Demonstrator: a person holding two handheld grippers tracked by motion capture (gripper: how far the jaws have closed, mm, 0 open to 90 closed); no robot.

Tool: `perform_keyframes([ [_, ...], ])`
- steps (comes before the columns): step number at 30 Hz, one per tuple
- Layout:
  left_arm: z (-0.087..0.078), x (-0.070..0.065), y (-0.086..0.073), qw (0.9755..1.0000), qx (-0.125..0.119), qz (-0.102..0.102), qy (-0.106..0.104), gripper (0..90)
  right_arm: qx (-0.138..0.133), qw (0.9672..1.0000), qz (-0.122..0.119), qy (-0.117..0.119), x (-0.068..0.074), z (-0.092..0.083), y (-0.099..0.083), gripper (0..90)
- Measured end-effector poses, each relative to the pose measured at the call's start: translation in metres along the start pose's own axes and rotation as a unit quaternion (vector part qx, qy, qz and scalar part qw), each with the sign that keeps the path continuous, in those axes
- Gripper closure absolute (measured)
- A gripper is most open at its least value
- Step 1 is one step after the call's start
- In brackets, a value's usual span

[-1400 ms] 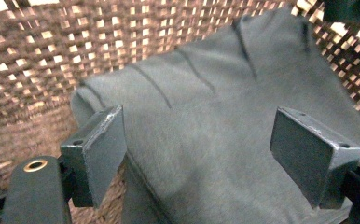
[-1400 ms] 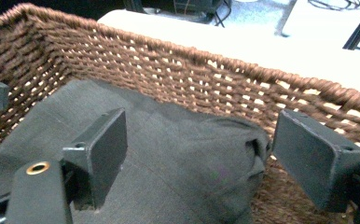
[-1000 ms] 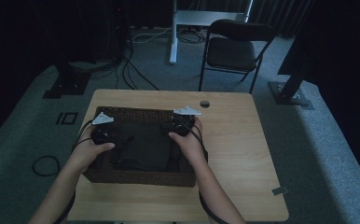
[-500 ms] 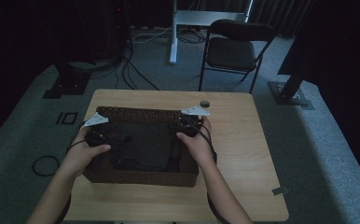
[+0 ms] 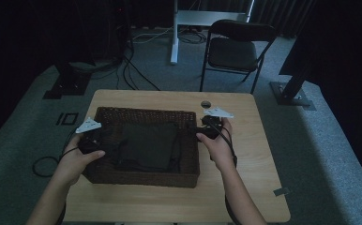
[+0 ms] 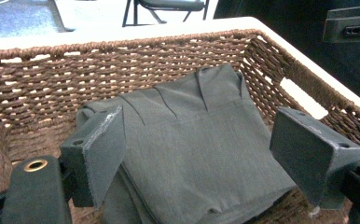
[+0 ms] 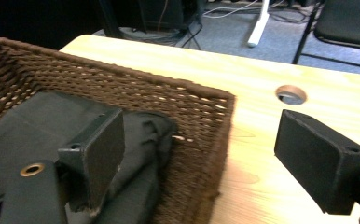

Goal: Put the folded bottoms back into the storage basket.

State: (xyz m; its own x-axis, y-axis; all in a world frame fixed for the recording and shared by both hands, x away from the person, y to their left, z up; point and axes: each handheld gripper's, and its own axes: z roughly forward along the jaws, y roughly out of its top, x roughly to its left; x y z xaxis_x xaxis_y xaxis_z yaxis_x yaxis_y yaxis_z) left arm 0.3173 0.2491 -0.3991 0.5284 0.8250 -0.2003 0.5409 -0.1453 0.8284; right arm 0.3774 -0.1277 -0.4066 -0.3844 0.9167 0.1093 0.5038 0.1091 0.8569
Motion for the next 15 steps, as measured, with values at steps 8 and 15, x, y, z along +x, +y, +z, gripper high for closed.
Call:
perform_keyframes([
  [8,-0.008,-0.004,-0.013,1.0,-0.007,0.003,-0.005,18.7,0.003,0.9998,-0.007,-0.021,-0.024,-0.008,-0.016,14.6],
  [15,-0.016,-0.009,-0.024,0.9998,-0.015,0.005,-0.014,18.6,0.009,0.9995,-0.009,-0.028,-0.039,-0.014,-0.033,14.6],
])
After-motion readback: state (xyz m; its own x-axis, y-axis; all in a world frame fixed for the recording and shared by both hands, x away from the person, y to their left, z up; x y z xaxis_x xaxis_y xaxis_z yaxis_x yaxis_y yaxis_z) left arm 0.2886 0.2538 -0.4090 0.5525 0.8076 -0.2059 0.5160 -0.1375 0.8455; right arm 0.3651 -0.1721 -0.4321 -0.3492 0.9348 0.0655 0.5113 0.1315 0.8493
